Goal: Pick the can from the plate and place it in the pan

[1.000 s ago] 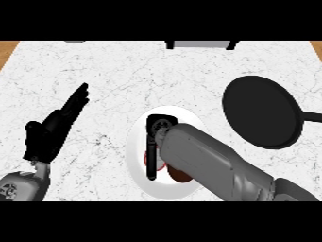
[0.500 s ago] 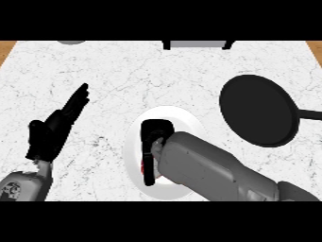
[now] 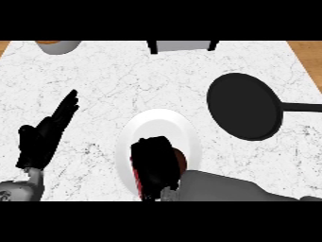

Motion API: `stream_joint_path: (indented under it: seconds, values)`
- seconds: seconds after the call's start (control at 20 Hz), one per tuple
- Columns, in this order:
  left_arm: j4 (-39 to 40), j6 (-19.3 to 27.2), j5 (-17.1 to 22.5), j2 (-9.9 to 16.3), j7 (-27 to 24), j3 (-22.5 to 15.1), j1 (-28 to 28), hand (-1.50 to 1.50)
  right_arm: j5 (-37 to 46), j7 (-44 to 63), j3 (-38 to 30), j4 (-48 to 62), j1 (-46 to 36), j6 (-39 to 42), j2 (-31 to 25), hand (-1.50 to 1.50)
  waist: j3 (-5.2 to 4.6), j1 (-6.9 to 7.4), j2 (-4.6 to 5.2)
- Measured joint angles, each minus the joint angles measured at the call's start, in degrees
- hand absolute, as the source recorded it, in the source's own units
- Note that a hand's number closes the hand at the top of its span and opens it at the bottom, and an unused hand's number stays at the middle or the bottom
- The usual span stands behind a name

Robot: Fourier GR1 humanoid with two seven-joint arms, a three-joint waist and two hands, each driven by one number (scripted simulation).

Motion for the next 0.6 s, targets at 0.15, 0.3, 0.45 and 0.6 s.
stream_joint_path:
  seconds: [0.15,0.3,0.45,0.6]
  values:
    - [-0.3,-0.4,0.4,0.6,0.3,0.7,0.2,0.00,8.7,0.8,0.7,-7.4,0.2,-3.4,-4.2,1.50,0.01,-0.58,-0.16]
    - [-0.7,-0.6,0.5,1.0,0.0,1.1,0.9,0.00,16.7,2.0,0.5,-15.6,1.9,-5.4,-8.0,1.50,-0.01,-0.59,-0.01]
    - [-0.9,-0.6,0.4,0.7,-0.8,1.0,1.5,0.00,24.0,3.4,-0.1,-23.5,6.0,-6.5,-12.3,1.50,-0.03,-0.16,0.45]
    - [-1.4,-1.3,0.8,1.1,-0.4,1.3,0.9,0.00,30.0,4.5,-1.9,-29.7,11.2,-7.1,-15.8,1.50,-0.04,0.41,0.89]
